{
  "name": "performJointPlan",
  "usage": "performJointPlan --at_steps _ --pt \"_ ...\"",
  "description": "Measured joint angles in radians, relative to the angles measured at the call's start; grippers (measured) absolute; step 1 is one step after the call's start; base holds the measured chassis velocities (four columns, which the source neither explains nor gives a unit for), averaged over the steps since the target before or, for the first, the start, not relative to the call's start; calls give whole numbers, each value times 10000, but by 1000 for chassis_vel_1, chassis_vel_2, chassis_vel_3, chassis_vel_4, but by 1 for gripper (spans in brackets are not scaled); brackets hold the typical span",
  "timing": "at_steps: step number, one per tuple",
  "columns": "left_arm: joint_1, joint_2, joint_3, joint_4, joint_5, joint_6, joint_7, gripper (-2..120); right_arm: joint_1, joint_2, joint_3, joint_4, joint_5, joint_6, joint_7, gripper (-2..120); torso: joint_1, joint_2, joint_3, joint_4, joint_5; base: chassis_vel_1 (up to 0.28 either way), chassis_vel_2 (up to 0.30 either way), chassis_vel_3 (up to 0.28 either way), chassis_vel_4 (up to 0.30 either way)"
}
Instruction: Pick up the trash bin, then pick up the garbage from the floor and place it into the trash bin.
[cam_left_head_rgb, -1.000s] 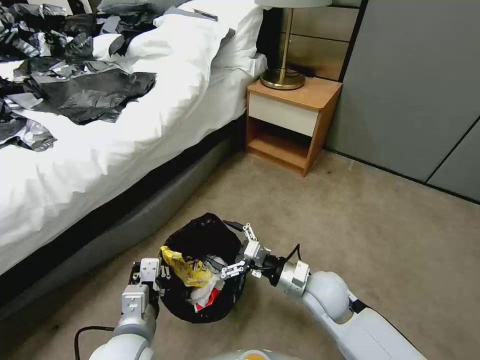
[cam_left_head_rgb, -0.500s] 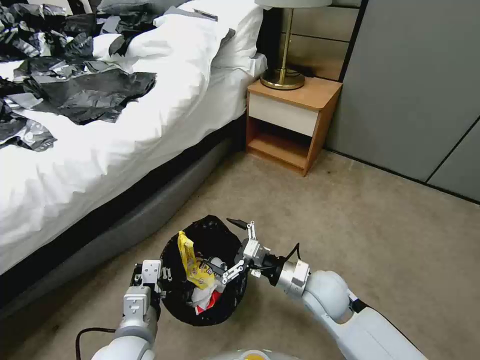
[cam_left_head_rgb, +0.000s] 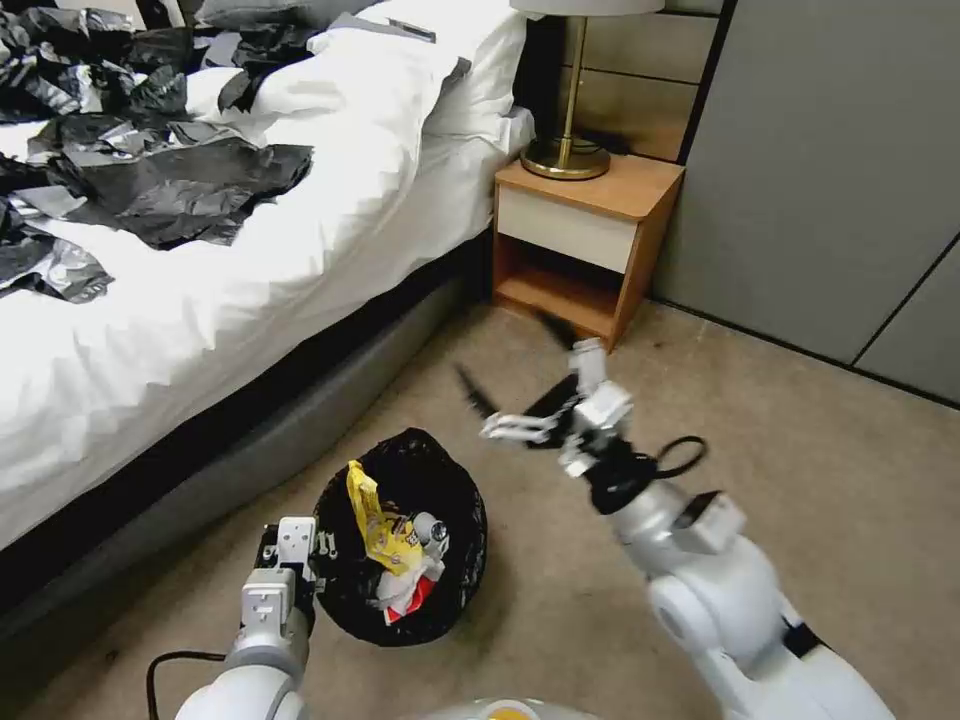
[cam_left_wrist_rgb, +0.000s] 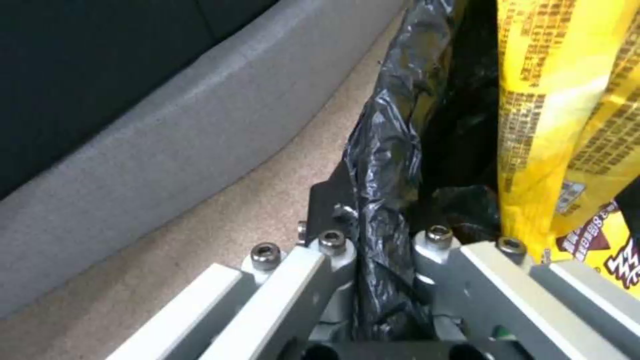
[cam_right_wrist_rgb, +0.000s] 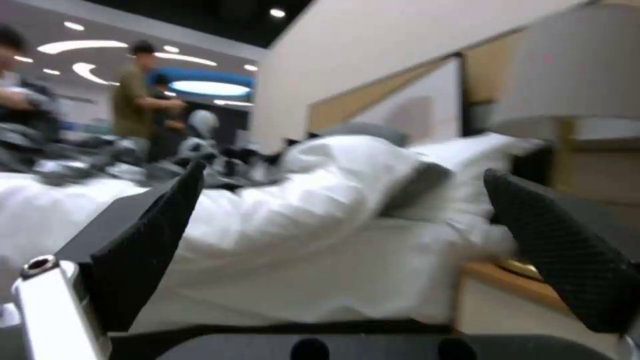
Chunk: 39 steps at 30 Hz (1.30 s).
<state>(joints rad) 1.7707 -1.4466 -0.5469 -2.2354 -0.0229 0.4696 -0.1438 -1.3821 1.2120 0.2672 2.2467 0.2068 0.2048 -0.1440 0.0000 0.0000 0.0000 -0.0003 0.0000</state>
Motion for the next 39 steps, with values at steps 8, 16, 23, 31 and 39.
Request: performJointPlan --at_steps 8,16,23,31,39 --pt "-3 47 -61 -23 -182 29 -22 3 -1521 621 1063 -1196 -432 963 715 100 0 0 0 2 0 0 0 0 0" --pt "-18 62 -77 -44 -239 59 -33 3 -1843 879 1077 -2057 -485 1375 759 100 0 0 0 2 0 0 0 0 0" --pt "34 84 -79 -64 -248 67 -32 3 -1793 840 1037 -2250 -486 1395 747 100 0 0 0 2 0 0 0 0 0" --pt "41 86 -69 -108 -248 80 -32 3 -1783 738 1030 -2263 -485 1324 713 100 0 0 0 3 0 63 63 70 64" --pt "131 97 -76 -174 -248 83 -32 3 -1844 741 1026 -2285 -496 1308 712 100 0 0 1 2 -1 92 96 90 100"
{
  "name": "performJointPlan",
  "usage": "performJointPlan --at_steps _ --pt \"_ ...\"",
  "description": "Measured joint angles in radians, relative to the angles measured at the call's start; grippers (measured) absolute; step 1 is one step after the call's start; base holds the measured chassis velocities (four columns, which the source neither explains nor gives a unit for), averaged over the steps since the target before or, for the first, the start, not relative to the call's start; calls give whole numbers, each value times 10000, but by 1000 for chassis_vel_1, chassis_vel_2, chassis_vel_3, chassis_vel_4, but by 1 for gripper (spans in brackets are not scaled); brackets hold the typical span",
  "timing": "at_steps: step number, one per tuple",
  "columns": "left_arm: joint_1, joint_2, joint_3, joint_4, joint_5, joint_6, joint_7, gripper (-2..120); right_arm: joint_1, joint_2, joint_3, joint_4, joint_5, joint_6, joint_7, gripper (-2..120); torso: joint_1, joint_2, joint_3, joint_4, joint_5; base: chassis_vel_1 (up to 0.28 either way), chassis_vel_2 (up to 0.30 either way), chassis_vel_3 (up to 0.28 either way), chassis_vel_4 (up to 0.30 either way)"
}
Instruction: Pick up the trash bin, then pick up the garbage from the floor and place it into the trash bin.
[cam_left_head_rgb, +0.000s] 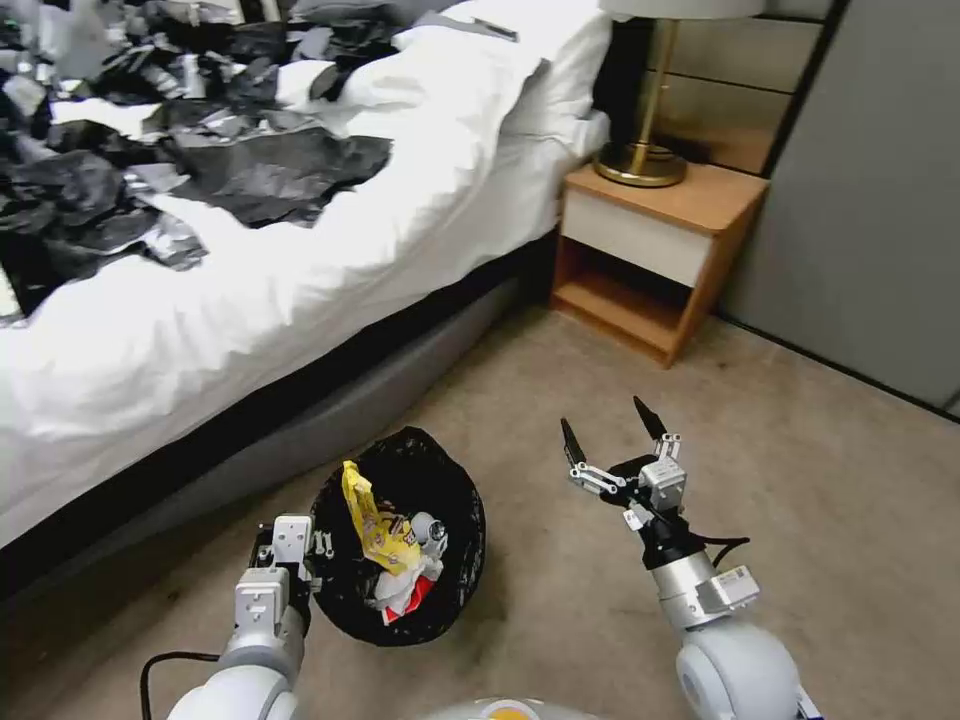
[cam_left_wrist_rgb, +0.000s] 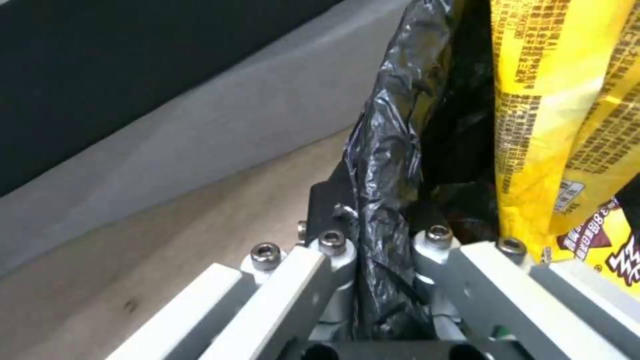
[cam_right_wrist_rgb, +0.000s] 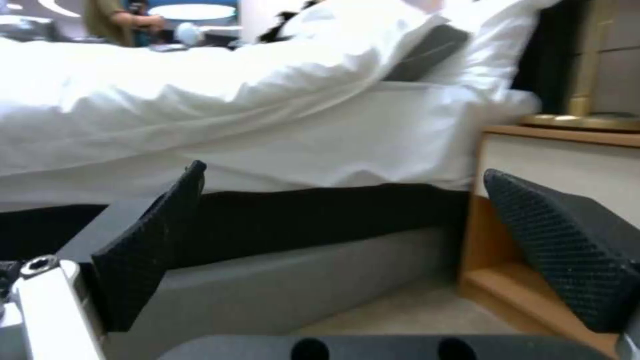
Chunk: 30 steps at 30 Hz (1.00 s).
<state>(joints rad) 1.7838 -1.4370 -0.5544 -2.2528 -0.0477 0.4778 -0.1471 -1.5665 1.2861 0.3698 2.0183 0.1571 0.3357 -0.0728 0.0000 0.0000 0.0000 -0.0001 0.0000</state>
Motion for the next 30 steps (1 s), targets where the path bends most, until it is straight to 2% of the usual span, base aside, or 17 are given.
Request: performJointPlan --at_steps 17,30 --pt "221 -38 32 -200 41 33 21 3 3 75 -313 -64 -167 -7 -86 100 0 0 0 1 0 128 127 130 121" --pt "240 -86 54 -244 92 39 41 3 205 78 -766 210 -130 -538 -14 100 0 0 0 0 0 117 130 130 129"
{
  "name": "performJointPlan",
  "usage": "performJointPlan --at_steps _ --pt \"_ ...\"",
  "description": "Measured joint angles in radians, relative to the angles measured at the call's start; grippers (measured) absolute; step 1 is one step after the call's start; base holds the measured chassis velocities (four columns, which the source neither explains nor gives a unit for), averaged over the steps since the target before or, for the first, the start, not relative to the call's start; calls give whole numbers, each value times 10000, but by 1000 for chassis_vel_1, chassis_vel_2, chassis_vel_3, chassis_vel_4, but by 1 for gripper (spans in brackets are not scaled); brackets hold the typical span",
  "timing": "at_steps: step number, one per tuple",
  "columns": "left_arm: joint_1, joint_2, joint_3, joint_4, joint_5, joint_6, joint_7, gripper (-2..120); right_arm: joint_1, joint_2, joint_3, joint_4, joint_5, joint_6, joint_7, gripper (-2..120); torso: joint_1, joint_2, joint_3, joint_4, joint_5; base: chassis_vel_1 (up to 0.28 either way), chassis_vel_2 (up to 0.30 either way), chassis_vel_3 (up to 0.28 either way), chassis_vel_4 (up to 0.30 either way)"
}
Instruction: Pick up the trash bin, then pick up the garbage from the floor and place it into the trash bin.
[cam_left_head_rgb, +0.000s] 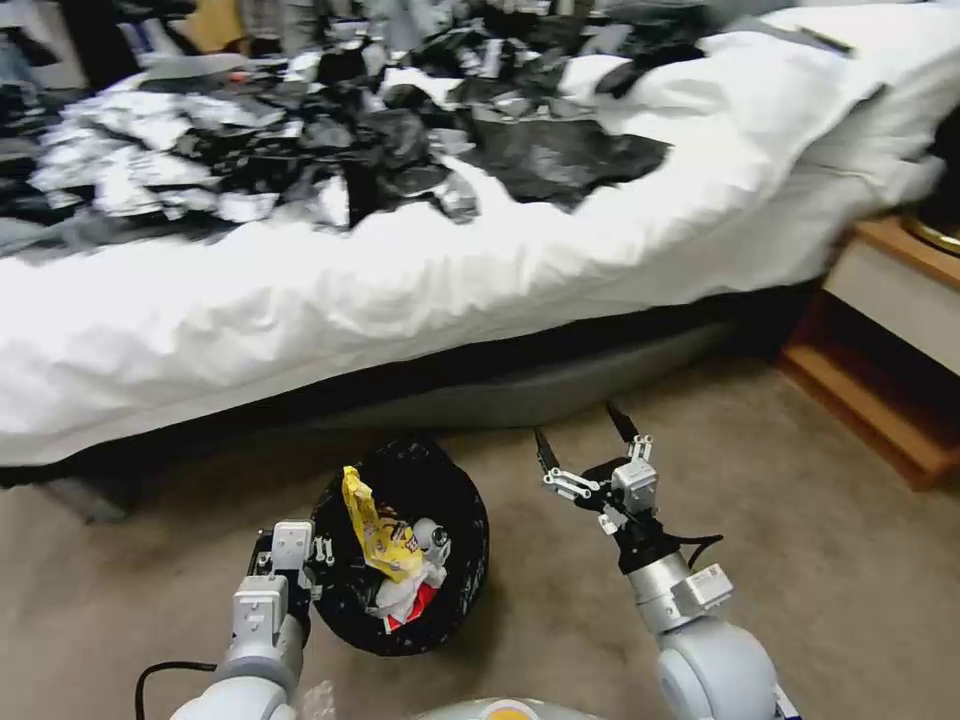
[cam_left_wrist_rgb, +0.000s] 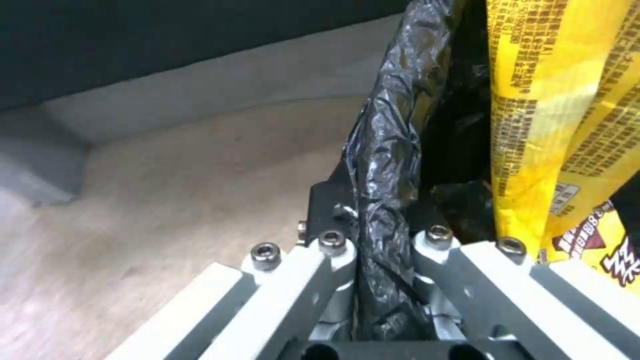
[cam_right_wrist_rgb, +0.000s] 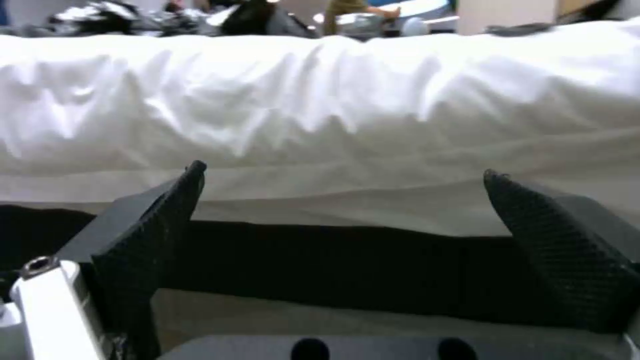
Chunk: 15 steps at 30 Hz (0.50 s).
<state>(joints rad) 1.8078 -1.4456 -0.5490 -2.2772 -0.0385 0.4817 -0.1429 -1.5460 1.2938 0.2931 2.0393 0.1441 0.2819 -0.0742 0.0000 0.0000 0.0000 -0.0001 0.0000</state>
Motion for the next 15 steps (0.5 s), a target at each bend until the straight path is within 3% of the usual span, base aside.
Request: performJointPlan --at_steps 15 --pt "-3 20 -27 26 -2 32 18 3 72 -53 -58 -57 -58 -92 8 100 0 0 0 0 0 127 127 120 128"
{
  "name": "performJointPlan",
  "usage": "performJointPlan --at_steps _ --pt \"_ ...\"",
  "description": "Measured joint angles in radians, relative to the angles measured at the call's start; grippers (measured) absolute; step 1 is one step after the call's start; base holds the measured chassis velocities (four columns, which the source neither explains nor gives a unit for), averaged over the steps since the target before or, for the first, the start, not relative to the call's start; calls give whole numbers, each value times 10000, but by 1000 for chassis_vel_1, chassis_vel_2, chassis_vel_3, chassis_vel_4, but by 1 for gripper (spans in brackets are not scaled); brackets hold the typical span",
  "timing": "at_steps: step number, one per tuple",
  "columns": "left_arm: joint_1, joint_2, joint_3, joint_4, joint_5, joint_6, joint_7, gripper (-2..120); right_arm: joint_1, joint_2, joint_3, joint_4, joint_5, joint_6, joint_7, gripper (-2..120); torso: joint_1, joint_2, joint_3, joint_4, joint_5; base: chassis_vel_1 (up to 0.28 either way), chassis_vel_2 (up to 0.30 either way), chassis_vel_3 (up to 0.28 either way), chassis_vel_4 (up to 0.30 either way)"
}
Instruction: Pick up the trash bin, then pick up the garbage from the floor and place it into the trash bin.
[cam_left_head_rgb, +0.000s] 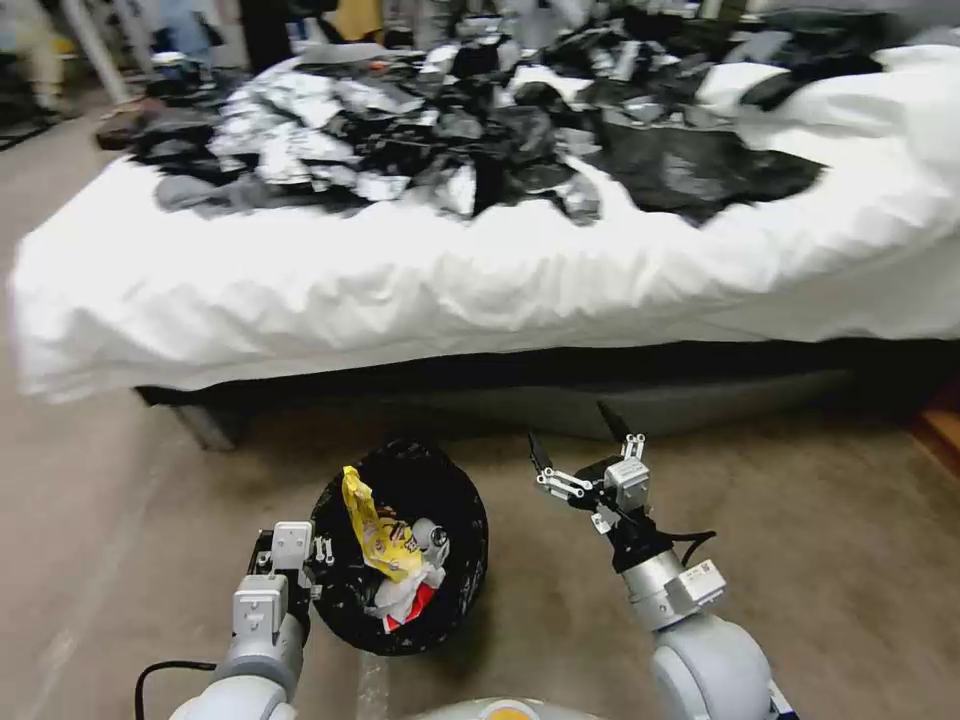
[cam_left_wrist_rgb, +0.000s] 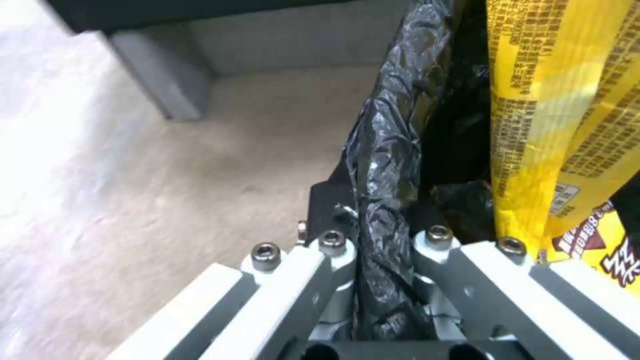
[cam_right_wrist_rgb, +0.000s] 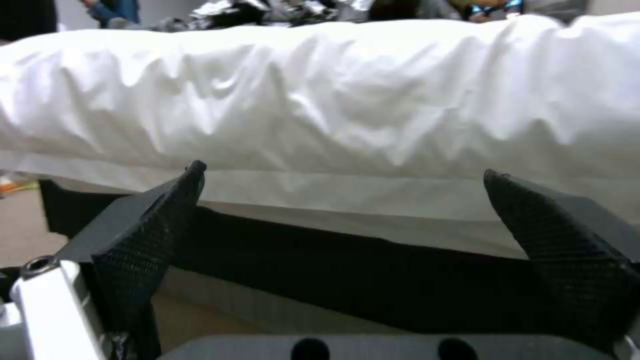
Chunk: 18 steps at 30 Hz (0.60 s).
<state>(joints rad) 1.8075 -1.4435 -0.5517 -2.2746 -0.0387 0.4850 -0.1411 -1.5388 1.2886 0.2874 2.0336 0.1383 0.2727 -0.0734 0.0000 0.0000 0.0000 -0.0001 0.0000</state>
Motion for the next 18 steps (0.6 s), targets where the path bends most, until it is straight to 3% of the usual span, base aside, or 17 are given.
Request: performJointPlan --at_steps 18 --pt "27 40 -33 -69 -2 16 34 3 -116 -35 5 9 -30 11 -12 100 0 0 0 0 -1 123 127 124 119"
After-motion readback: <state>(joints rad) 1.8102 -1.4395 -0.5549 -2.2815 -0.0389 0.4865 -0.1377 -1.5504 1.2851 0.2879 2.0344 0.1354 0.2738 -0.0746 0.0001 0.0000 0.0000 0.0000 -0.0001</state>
